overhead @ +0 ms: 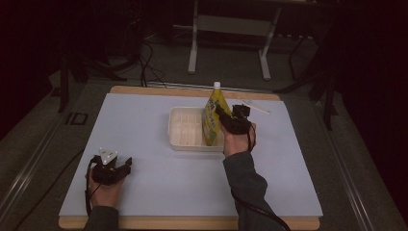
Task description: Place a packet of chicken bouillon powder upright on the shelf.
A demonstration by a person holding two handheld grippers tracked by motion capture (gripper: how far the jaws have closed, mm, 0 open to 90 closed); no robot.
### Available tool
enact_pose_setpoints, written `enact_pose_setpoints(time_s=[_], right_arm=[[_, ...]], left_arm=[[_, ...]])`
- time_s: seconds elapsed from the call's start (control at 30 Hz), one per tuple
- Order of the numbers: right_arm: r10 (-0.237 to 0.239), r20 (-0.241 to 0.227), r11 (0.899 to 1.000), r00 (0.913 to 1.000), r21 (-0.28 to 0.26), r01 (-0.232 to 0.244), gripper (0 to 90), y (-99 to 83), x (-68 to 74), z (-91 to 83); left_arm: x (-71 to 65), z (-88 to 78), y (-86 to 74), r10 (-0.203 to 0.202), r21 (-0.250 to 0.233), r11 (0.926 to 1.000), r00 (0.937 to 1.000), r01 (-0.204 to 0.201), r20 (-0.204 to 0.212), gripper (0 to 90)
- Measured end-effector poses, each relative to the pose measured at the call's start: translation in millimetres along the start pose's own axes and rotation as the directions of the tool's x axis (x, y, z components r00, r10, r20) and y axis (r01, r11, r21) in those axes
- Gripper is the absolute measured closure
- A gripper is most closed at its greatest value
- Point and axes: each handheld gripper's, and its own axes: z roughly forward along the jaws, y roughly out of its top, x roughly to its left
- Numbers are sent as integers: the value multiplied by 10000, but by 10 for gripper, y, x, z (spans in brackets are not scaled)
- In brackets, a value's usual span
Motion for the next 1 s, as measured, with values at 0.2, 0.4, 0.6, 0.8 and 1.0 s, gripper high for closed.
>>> enact_pose_setpoints(time_s=[0.2, 0.4, 0.6, 0.8, 1.0], right_arm=[[-194, 153, 9994, 9997, 292, 189, 884, 36, 51, 96], [-68, 267, 9986, 9996, 527, 54, 884, 19, 63, 194], [-250, 368, 9950, 9990, 979, 212, 885, 10, 74, 303], [-438, 272, 9922, 9987, 1181, 403, 887, -48, 67, 384], [-793, 299, 9824, 9964, 1718, 730, 882, -19, 85, 441]], left_arm=[[-1, 1, 1, 11, 13, 10000, 10000, -11, -4, 420], [-1, 3, -1, -4, -2, 10000, 10000, 4, 1, 419], [-2, 3, -1, -31, -13, 10000, 10000, 31, 6, 419], [-3, 2, -2, -9, -12, 10000, 10000, 9, 8, 419], [-2, 2, -1, -15, -7, 10000, 10000, 15, 14, 419]])
